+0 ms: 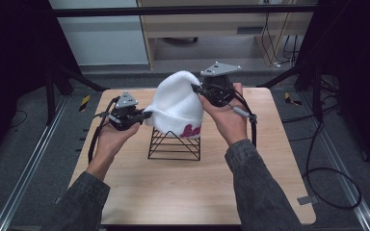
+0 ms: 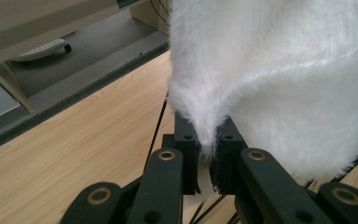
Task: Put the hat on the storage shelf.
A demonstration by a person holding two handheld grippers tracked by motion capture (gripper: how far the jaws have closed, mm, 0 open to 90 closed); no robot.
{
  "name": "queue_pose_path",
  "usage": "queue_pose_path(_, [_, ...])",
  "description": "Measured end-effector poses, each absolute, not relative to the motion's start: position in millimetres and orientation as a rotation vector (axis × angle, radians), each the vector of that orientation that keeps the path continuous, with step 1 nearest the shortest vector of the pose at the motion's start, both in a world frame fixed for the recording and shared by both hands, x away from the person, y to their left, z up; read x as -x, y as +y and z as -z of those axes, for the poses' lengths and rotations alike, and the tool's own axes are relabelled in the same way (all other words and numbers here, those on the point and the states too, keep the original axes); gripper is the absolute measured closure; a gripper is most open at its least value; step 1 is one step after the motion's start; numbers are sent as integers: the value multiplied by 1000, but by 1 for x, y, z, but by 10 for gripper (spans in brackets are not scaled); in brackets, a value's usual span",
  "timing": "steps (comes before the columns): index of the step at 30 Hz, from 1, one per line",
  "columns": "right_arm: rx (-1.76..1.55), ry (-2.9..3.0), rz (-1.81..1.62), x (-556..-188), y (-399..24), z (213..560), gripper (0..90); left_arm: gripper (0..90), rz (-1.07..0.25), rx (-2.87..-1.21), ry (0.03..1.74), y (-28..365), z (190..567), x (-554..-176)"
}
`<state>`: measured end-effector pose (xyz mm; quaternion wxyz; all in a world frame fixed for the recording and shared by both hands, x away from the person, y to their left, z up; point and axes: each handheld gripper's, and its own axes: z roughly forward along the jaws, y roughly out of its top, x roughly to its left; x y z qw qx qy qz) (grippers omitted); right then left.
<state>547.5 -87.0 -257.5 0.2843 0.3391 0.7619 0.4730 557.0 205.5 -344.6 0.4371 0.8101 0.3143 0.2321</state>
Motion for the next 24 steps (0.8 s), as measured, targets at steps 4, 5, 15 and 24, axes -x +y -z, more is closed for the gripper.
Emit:
queue_pose_path(4, [-902, 2054, -1266, -545, -85, 260, 824, 827, -571, -2017, 783, 208, 351, -556])
queue_pose_path(5, [-897, 2057, -1267, -545, -85, 261, 824, 827, -565, -2018, 787, 209, 353, -556])
queue_pose_path(15, [-905, 2068, -1259, -550, -81, 264, 824, 827, -559, -2019, 793, 214, 358, -557])
queue_pose_path(24, [-916, 2079, -1251, -552, -82, 270, 824, 827, -552, -2024, 805, 215, 365, -557])
